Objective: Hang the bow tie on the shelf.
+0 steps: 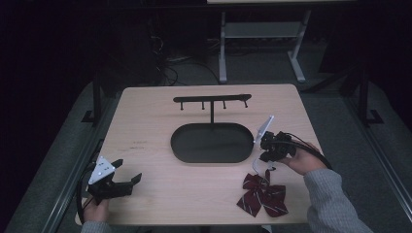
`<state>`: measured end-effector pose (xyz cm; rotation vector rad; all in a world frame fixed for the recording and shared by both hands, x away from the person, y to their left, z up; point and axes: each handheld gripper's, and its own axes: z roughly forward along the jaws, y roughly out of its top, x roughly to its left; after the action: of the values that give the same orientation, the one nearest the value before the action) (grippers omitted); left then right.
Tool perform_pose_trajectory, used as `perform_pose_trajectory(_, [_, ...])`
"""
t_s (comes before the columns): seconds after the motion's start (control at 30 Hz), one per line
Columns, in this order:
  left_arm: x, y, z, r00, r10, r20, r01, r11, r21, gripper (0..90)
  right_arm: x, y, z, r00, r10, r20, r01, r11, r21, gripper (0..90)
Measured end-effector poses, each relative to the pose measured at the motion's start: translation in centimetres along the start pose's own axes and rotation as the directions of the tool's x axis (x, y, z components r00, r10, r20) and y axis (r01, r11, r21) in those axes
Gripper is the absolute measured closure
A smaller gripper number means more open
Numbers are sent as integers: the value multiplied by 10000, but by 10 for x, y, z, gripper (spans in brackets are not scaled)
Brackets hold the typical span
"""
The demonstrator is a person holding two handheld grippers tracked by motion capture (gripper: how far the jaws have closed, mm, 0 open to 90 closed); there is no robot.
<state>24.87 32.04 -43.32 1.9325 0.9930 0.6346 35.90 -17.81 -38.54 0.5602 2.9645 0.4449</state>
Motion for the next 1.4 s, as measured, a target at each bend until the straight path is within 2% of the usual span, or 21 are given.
perform_pose_trajectory(0.4, [0,0,1,10000,-18,-33,18,10000,5,131,14,11,-19,9983,-548,217,555,9980,-302,881])
perform_pose_trajectory(0.83, [0,1,1,10000,3,-4,-3,10000,-26,131,20,21,-37,9951,-863,493,889,9946,-533,881])
perform_pose_trajectory(1.03, [0,0,1,10000,-6,-19,6,10000,9,131,24,32,-47,9902,-1208,703,1247,9907,-540,881])
perform_pose_trajectory(1.4, [1,0,0,10000,24,-33,-25,10000,-76,131,26,45,-58,9870,-1436,727,1480,9873,-580,881])
